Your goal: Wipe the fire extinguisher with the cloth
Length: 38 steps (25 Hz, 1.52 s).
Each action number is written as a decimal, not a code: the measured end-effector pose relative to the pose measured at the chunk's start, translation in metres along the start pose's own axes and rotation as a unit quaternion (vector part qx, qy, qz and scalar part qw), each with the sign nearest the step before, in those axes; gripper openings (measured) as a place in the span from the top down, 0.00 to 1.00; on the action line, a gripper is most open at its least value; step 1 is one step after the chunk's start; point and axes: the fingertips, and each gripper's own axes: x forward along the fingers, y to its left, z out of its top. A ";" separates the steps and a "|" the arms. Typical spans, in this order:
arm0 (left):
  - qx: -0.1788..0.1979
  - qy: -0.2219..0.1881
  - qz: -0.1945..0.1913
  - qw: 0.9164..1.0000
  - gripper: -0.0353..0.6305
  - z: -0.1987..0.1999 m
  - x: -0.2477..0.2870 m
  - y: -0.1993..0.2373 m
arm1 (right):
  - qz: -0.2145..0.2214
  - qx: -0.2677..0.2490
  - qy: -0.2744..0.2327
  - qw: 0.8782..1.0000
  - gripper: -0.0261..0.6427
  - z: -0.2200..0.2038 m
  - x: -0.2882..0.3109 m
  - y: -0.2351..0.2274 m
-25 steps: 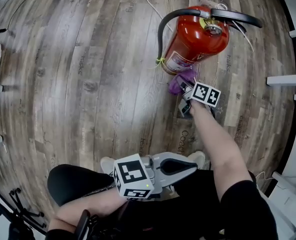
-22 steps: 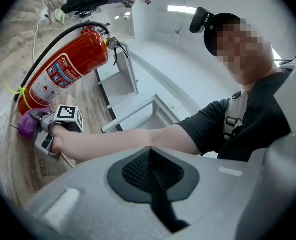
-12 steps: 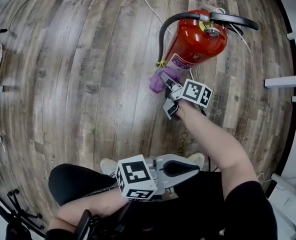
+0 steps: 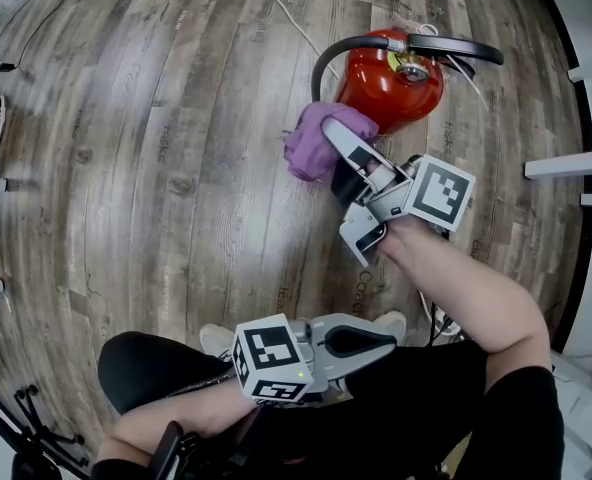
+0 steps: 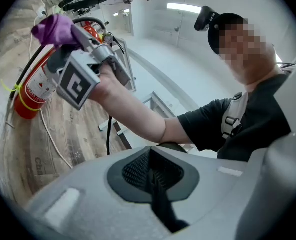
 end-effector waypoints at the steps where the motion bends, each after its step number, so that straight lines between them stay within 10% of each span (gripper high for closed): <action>1: 0.001 0.001 -0.001 1.000 0.95 0.000 0.001 -0.001 | 0.017 0.003 -0.004 1.000 0.83 0.005 0.000 0.013; 9: 0.005 0.006 0.007 1.000 0.95 -0.004 0.004 0.008 | 0.138 -0.059 -0.017 0.989 0.83 0.035 -0.008 0.083; 19: -0.063 -0.004 -0.024 0.998 0.95 -0.013 0.027 -0.019 | 0.175 -0.124 -0.014 0.977 0.83 0.068 -0.070 0.137; 33: -0.197 -0.027 -0.005 0.980 0.95 0.055 -0.012 -0.262 | 0.113 -0.045 0.024 0.992 0.83 0.068 -0.132 0.318; 38: -0.170 -0.044 -0.017 0.984 0.95 0.144 -0.021 -0.352 | 0.070 -0.024 0.048 0.996 0.83 0.057 -0.161 0.411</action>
